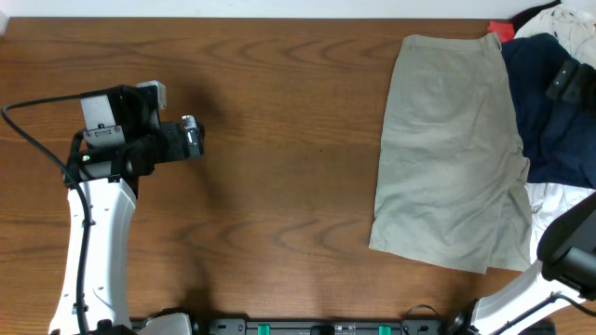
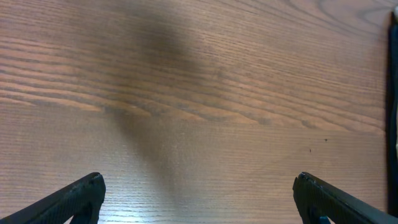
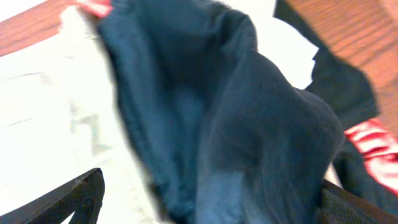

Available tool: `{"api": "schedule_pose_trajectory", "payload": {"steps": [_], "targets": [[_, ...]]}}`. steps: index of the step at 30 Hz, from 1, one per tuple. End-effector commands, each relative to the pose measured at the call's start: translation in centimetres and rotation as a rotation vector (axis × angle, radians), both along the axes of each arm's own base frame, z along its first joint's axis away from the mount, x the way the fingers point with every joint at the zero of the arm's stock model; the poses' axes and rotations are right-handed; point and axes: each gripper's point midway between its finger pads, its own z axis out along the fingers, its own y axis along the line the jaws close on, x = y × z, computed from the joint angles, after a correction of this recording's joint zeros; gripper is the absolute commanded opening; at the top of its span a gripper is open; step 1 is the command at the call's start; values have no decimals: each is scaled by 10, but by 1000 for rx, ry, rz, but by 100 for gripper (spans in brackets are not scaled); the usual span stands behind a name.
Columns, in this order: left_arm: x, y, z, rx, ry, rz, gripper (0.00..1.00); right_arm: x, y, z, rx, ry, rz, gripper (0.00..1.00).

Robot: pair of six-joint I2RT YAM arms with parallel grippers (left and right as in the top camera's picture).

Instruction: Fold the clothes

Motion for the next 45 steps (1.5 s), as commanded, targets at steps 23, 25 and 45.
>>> {"api": "schedule_pose_trajectory", "payload": {"steps": [23, 25, 45], "targets": [[-1, 2, 2, -5, 10, 6, 98, 17, 77, 62, 23, -110, 242, 82], [-1, 2, 2, -5, 10, 6, 98, 16, 94, 45, 68, -69, 278, 80], [50, -182, -45, -8, -15, -456, 98, 6, 132, 14, 176, 20, 255, 85]]}}
